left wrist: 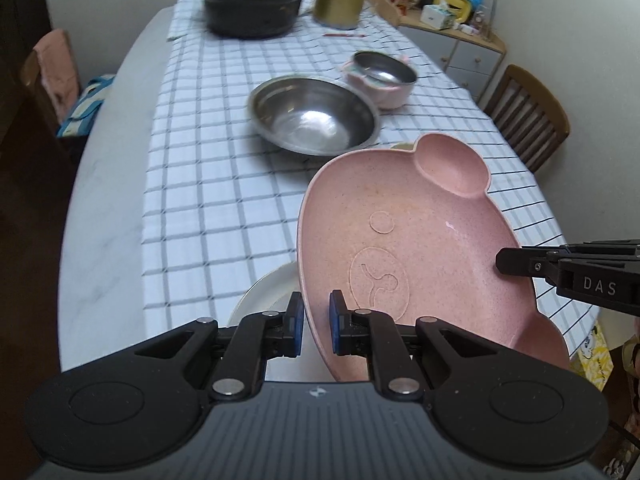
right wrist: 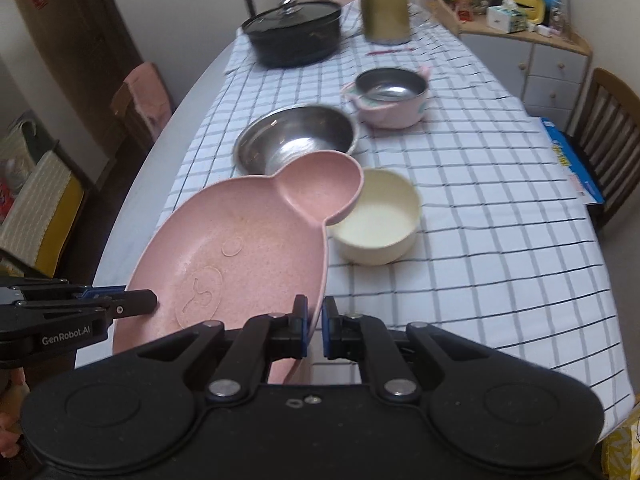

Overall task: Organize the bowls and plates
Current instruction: 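Carry the pink plate and lower it onto the white plate stack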

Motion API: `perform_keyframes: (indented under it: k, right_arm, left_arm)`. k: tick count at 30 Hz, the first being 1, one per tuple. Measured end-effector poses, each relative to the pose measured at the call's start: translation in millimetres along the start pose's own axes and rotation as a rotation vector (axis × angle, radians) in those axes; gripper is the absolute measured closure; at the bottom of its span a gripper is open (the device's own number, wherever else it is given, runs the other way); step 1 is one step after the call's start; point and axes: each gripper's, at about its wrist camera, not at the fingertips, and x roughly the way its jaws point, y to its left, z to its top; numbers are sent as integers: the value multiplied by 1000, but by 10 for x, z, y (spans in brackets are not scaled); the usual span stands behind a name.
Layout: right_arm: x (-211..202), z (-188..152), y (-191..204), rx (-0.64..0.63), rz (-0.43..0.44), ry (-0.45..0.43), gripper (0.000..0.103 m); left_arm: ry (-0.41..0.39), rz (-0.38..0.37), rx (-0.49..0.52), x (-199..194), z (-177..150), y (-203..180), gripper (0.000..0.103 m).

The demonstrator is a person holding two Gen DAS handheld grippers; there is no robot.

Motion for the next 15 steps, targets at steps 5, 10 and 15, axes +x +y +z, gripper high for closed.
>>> perform_keyframes:
  k: [5,10,15]
  right_arm:
    - [161,-136,185,-23,20,39,95]
    - [314,-262,272,-44,31,64,95]
    - [454,-366,305,-69,36,66,95]
  left_arm:
    - [14,27,-21,54,-210,166,91]
    - [37,33,-45,139,-382,275,91]
    - [36,37,-59,211,-523,307,91]
